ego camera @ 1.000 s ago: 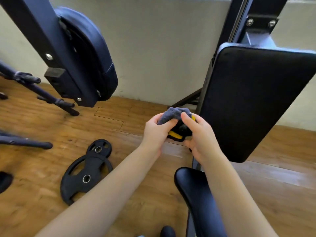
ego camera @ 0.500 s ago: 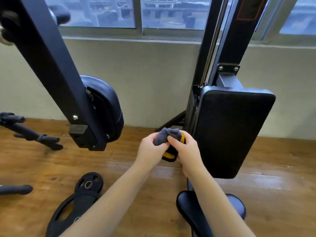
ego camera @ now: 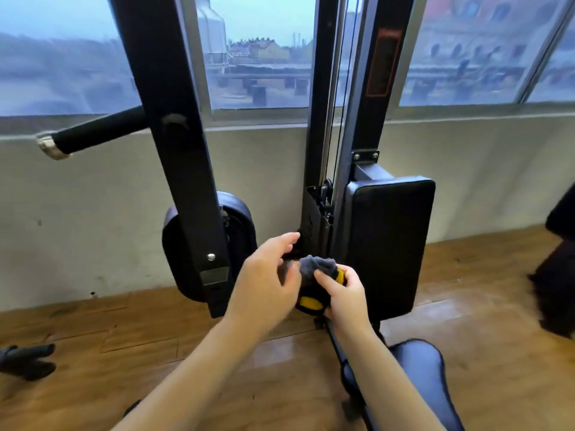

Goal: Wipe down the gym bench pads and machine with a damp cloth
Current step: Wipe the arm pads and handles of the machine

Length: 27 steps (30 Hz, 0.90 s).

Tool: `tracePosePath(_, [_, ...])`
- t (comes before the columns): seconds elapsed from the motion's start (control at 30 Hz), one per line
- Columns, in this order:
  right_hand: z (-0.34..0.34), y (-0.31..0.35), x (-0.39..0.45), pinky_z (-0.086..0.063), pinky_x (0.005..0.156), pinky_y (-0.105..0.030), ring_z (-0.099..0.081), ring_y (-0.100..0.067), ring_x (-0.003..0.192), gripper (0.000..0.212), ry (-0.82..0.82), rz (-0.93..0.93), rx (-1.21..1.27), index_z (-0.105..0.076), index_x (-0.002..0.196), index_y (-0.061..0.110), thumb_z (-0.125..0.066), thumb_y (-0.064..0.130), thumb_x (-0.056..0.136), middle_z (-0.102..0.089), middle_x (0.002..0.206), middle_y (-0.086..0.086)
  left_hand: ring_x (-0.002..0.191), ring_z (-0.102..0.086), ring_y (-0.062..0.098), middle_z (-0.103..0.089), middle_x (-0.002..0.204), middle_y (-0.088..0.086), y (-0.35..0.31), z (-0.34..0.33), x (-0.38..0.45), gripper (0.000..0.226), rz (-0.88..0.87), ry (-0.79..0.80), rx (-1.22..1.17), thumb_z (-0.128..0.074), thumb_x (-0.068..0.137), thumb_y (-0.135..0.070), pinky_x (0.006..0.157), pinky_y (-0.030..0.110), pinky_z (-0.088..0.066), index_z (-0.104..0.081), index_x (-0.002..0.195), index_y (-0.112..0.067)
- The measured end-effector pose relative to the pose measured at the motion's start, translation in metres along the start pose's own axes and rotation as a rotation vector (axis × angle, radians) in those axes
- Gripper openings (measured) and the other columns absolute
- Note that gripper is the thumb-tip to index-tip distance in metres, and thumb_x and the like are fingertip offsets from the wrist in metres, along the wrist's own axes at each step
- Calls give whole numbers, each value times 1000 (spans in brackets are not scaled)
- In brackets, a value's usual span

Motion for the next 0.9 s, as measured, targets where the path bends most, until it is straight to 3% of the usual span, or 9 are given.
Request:
tracePosePath(0.13, [-17, -4, -13, -49, 91, -55, -65, -30, 99, 8, -57, -31, 8, -64, 92, 17, -57, 13, 91, -68, 100, -15, 103, -56, 1, -61, 105, -3, -27, 86, -10, 25, -480, -256, 86, -49, 89, -6, 93, 13, -43, -65, 108, -6])
tracePosePath(0.2, [-27, -3, -15, -49, 92, -54, -65, -30, 99, 15, -60, -44, 0, -64, 89, 18, -52, 14, 95, -68, 100, -15, 106, -52, 6, -57, 108, 2, -13, 123, -8, 24, -470, -478, 134, -54, 88, -3, 94, 19, -42, -60, 110, -3])
tracePosePath(0.27, [-42, -2, -14, -50, 91, -53, -65, -28, 99, 17, -48, -39, -9, -64, 90, 21, -50, 15, 96, -68, 100, -12, 116, -45, 11, -47, 121, 5, 13, 145, 4, 42, -243, -604, 98, -64, 84, -10, 97, 22, -39, -50, 123, -3])
tracePosePath(0.37, [-63, 8, -11, -49, 95, -48, -61, -22, 105, 13, -98, 29, -30, -60, 101, 22, -49, 17, 96, -64, 108, -5, 125, -39, 10, -36, 136, -3, 44, 133, 40, 80, 110, -404, -103, -77, 78, -27, 100, 15, -35, -29, 142, -16])
tracePosePath(0.43, [-75, 18, -8, -46, 99, -38, -53, -17, 113, 23, -130, 76, -2, -55, 119, 20, -46, 19, 98, -57, 116, 2, 113, -49, 6, -45, 125, -8, 55, 115, 57, 79, 223, -288, -205, -78, 75, -26, 84, 2, -39, -32, 139, -19])
tracePosePath(0.53, [-106, 29, -6, -43, 90, -17, -48, -9, 115, 31, -24, 170, 1, -49, 129, 21, -43, 21, 99, -51, 122, 7, 90, -54, -10, -50, 104, -15, 65, 107, 67, 73, 200, -298, -236, -81, 72, -24, 68, -1, -43, -37, 130, -16])
tracePosePath(0.63, [-133, 24, -6, -42, 92, -12, -50, 0, 110, 25, 77, 290, -127, -55, 115, 21, -57, 14, 91, -52, 121, 3, 80, -53, -18, -49, 97, -16, 72, 104, 72, 68, 147, -308, -225, -81, 72, -22, 66, 4, -46, -38, 124, -12])
tracePosePath(0.77, [-119, 47, 17, -44, 80, -11, -54, 0, 90, 19, -87, 433, -241, -64, 89, 13, -60, -4, 81, -59, 101, -5, 82, -54, -15, -48, 96, -17, 75, 97, 73, 66, 91, -358, -224, -79, 73, -21, 67, 6, -47, -39, 124, -9])
tracePosePath(0.9, [-139, 108, 32, -41, 84, -7, -56, -5, 94, 22, -78, 675, -260, -64, 93, 15, -57, -3, 82, -61, 98, -2, 87, -57, -2, -50, 99, -11, 78, 91, 77, 68, 63, -369, -247, -79, 73, -22, 69, 12, -51, -39, 126, -9])
Point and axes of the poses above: each hand's wrist, its own x-axis towards the middle knuckle, its own z-axis out of the back of the hand, y = z × x, the point moved 6 cm from there along x, towards the middle knuckle
